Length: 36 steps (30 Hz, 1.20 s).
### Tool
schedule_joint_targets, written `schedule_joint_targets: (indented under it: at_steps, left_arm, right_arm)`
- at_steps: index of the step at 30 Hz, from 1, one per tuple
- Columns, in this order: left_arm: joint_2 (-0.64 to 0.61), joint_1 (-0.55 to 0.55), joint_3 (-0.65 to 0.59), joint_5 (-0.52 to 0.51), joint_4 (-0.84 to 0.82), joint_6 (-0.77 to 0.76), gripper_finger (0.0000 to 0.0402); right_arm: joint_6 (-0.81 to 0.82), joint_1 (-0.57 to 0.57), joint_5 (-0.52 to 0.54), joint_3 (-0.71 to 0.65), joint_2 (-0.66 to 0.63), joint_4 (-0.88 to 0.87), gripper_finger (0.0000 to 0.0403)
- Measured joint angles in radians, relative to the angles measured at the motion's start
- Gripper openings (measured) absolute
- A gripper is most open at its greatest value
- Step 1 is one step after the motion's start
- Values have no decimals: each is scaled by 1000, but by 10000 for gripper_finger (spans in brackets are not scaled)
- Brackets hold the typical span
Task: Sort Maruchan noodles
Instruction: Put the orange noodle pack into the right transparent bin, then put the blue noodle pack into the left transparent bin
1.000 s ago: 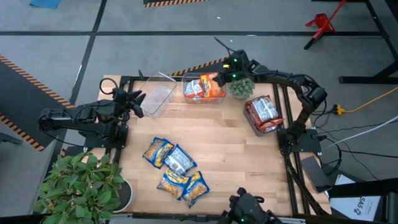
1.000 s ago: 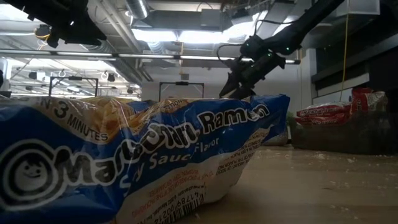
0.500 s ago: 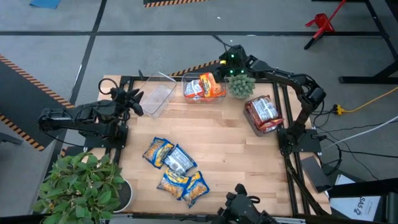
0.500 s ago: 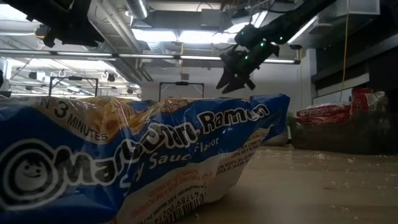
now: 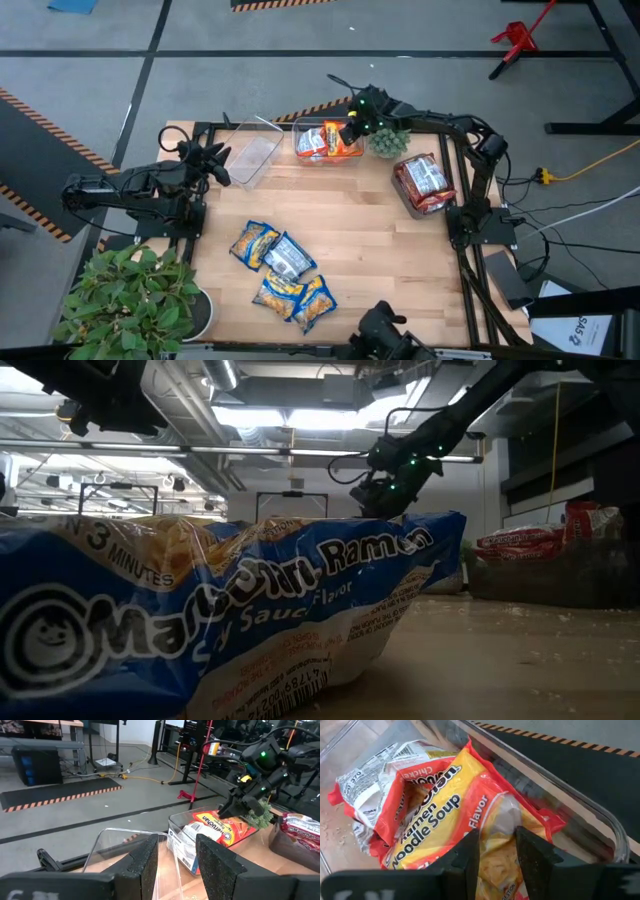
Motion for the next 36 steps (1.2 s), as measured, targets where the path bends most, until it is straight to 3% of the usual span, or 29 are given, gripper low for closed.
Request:
schedule_joint_targets:
  at_steps: [9,14,17,20,25,29,36]
  left_arm:
    - [0,0,0,39,0,-25,127]
    - [0,0,0,160,0,-26,127]
    - [0,0,0,215,0,-29,127]
    - [0,0,0,245,0,-55,127]
    - [0,0,0,259,0,-72,127]
    - [0,0,0,266,0,-77,127]
    - [0,0,0,331,-8,-60,127]
  right_arm:
    - [-13,0,-14,166,-93,-107,111]
    - [-74,53,-228,305,-107,-250,111]
    - [-109,134,-327,316,-108,-290,119]
    - [-134,228,-348,301,-107,-320,151]
    - [-149,384,-317,242,-68,-288,239]
    - [-58,489,-322,189,-12,-191,298]
    - [148,645,-200,166,148,62,332]
